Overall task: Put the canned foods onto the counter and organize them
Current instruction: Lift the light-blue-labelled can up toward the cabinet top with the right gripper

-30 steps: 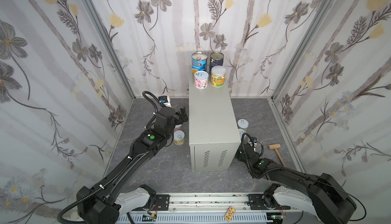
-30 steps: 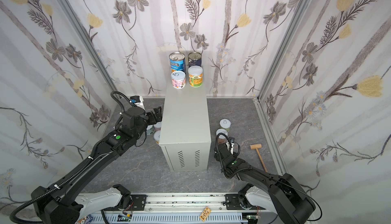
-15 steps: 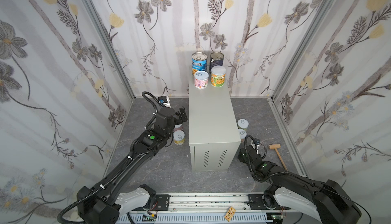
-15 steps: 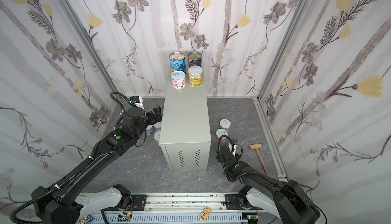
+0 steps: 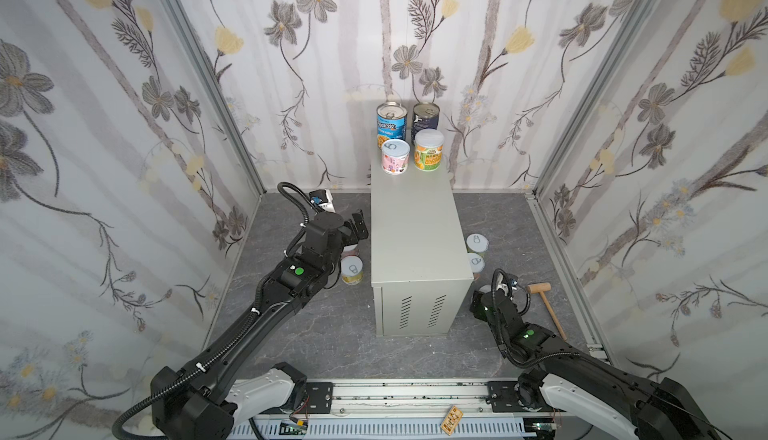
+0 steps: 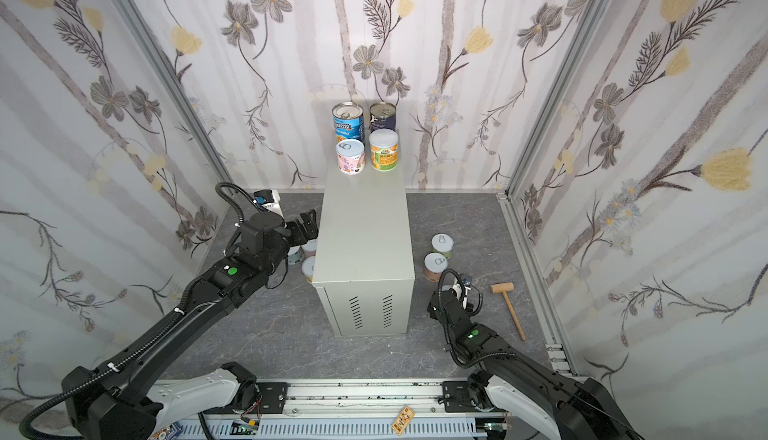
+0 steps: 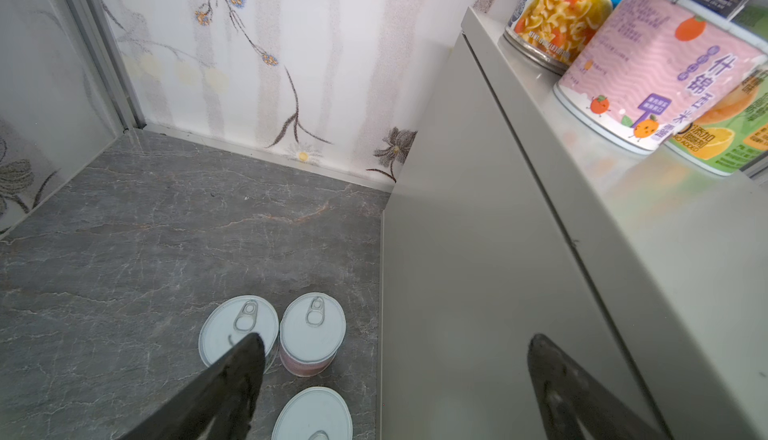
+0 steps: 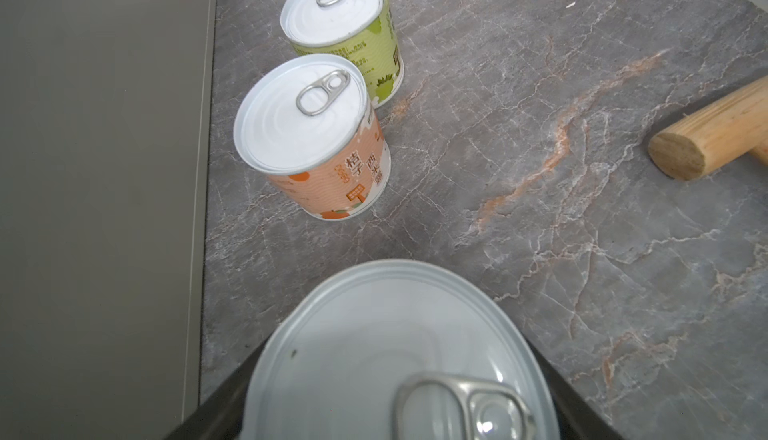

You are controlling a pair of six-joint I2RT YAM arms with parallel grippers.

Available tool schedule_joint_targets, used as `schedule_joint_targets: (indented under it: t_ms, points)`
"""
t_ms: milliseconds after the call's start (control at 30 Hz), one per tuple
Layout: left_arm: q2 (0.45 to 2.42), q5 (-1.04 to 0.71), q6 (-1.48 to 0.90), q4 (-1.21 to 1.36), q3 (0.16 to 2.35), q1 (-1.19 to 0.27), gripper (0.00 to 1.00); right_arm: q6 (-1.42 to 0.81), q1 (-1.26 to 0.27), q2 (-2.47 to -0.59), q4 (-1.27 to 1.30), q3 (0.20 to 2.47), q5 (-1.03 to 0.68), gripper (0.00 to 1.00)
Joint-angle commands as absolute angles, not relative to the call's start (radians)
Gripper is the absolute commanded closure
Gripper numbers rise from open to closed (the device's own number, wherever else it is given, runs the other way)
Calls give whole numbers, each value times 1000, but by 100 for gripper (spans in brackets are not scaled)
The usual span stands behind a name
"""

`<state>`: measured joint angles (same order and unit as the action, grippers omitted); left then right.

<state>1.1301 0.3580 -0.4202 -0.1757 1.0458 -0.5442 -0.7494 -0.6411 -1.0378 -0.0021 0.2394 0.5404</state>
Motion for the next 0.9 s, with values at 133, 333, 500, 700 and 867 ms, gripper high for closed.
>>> schedule_joint_targets:
  t_ms: [133, 333, 500, 700, 867]
  points:
    - [1118, 355, -418, -156, 1041, -543, 0, -649, -643, -984, 60, 328, 561, 43]
    - [1115, 228, -350, -113, 1031, -543, 0, -561, -612, -928, 81, 422, 567, 44]
    - [1102, 262, -326, -126, 1039, -543, 0, -468, -546, -916, 103, 545, 503, 44]
    - [1068, 225, -311, -119, 1032, -543, 0, -407, -466, -940, 104, 699, 371, 45]
    - [1040, 363, -356, -165, 1034, -542, 0, -377, -433, -980, 88, 854, 245, 45]
